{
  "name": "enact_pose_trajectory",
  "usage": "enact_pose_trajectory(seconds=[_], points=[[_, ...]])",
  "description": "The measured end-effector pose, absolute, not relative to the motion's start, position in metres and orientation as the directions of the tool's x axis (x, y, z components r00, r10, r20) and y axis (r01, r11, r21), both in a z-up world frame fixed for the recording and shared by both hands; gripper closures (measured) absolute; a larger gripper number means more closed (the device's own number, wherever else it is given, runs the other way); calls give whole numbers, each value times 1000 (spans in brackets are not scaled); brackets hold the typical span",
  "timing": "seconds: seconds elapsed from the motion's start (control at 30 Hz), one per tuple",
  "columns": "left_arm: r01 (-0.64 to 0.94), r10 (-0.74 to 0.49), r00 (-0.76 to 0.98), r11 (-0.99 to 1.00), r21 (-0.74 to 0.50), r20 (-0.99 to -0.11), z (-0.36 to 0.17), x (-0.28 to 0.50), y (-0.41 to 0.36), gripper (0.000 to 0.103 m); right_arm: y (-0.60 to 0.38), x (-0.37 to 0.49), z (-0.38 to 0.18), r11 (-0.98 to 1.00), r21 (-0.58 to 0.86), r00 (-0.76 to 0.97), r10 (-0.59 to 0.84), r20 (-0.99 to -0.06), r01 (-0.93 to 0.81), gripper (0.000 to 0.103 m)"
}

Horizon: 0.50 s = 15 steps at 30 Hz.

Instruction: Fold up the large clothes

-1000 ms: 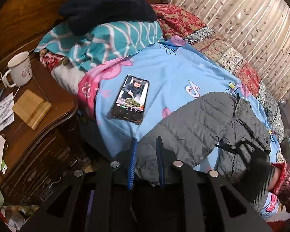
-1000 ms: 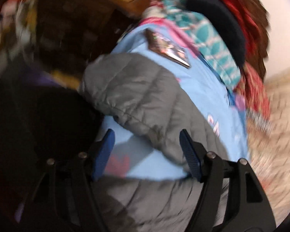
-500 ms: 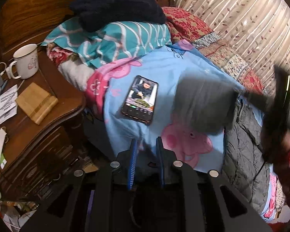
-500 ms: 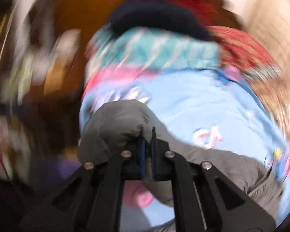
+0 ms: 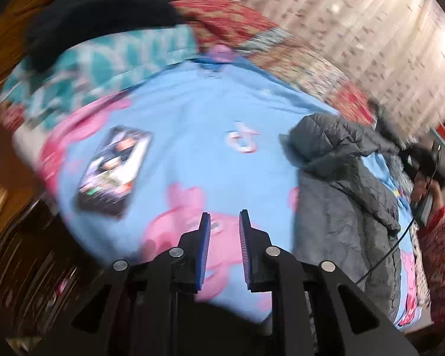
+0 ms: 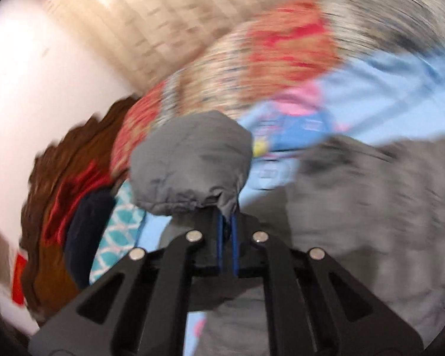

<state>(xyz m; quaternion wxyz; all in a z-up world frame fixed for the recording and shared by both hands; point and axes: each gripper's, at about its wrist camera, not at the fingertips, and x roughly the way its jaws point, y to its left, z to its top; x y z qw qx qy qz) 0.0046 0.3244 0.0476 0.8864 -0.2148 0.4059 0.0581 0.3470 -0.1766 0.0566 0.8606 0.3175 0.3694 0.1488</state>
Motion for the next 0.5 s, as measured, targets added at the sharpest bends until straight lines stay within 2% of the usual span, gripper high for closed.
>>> enact_pose_trajectory(seconds=[0.2,0.3,0.33,0.4,0.47,0.5], points=[[-86,-186,658,944,-318,-730,53,115,230,84,-254,313,-25,661,735,681,470,-562,150,98],[4,-240,640,951,-309,-730,54,175,181,84,-265,306,-52,594,786,646,534,-545,173,96],[41,-257,632,953,-299,-732,53,199,160,84,-264,306,-59,566,804,629,563,-537,180,92],[67,-262,611,957,-281,-747,47,231,133,84,-262,304,-69,540,819,599,597,-534,193,76],[109,-259,588,964,-242,-766,35,263,102,84,-264,296,-62,581,794,596,579,-557,177,50],[113,-217,585,976,-187,-781,25,276,91,84,-264,291,-55,617,769,602,555,-575,166,46]])
